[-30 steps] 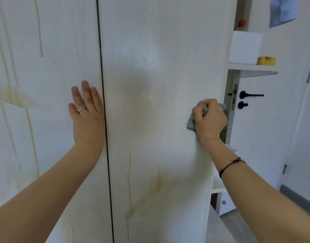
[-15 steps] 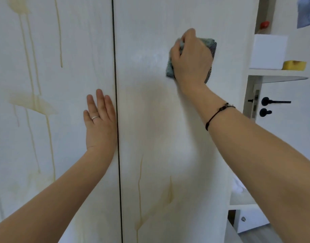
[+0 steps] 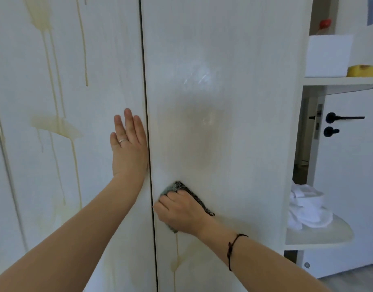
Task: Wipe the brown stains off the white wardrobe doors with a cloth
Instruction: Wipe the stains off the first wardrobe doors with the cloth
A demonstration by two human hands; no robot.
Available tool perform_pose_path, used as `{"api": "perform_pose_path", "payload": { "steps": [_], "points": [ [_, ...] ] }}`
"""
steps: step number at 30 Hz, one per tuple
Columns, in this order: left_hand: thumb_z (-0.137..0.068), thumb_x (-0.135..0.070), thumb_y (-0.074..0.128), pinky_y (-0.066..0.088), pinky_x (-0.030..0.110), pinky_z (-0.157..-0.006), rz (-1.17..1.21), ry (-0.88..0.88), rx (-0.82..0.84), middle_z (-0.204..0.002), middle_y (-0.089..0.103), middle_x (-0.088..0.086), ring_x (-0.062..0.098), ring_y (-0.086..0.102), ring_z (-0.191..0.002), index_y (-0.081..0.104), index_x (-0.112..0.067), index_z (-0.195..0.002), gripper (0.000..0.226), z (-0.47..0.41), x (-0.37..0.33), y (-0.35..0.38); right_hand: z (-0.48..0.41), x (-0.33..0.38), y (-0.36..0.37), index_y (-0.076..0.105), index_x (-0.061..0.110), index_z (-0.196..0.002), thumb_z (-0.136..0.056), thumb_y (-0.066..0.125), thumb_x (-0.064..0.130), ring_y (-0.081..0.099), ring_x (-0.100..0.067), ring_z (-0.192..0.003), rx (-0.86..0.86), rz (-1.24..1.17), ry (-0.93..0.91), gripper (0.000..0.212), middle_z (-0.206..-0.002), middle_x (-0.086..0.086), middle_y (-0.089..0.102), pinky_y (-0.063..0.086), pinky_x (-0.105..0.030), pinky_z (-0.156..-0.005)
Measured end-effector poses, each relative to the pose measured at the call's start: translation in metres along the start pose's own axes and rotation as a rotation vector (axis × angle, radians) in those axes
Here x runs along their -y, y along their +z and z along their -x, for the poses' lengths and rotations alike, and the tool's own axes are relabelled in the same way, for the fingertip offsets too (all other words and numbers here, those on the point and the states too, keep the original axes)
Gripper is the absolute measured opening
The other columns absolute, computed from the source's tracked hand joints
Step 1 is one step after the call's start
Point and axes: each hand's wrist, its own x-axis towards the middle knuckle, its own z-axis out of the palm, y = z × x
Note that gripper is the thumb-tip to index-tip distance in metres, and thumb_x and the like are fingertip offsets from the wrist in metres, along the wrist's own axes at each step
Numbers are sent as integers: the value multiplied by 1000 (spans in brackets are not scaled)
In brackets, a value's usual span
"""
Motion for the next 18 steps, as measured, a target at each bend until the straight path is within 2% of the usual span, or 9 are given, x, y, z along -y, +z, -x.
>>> {"api": "perform_pose_path", "payload": {
  "steps": [3,6,9,13,15,18],
  "points": [
    [-102,-5,40,32,45,-119,6,0,4,-158,-16,36,49,6,-149,-18,14,-149,76,1,0,-2,-30,-43,-21,48,19,-70,-84,53,11,41,-20,-58,-53,58,-43,18,-63,0,45,31,-33,-54],
    [-103,-6,40,32,45,-118,30,-6,0,-157,-17,38,51,7,-148,-17,14,-149,76,1,2,0,-95,-110,-61,54,15,-66,-81,63,13,46,-22,-53,-147,107,61,17,-59,-2,49,31,-34,-48],
    [-102,-4,39,32,46,-118,13,0,7,-154,-20,40,52,5,-148,-19,15,-148,76,3,2,-3,-163,-177,-101,56,12,-69,-82,66,17,50,-24,-48,-164,163,255,17,-56,-3,51,32,-32,-42],
    [-101,-3,45,31,46,-119,3,20,29,-153,-23,41,54,2,-147,-21,16,-146,83,1,3,-1,-213,-245,-131,54,17,-86,-96,48,34,50,-22,-54,-209,259,704,20,-65,3,56,27,-29,-48],
    [-100,-2,44,31,46,-119,7,33,55,-153,-22,41,54,1,-146,-21,16,-146,82,3,3,0,-209,-253,-131,53,17,-91,-98,41,38,51,-21,-60,-277,266,824,24,-69,4,57,30,-32,-51],
    [-101,-2,38,31,47,-119,20,35,52,-155,-19,39,52,3,-147,-20,15,-147,76,5,1,2,-187,-227,-114,53,15,-91,-99,40,39,53,-22,-60,-323,265,876,28,-70,1,59,40,-37,-52]
  ]
}}
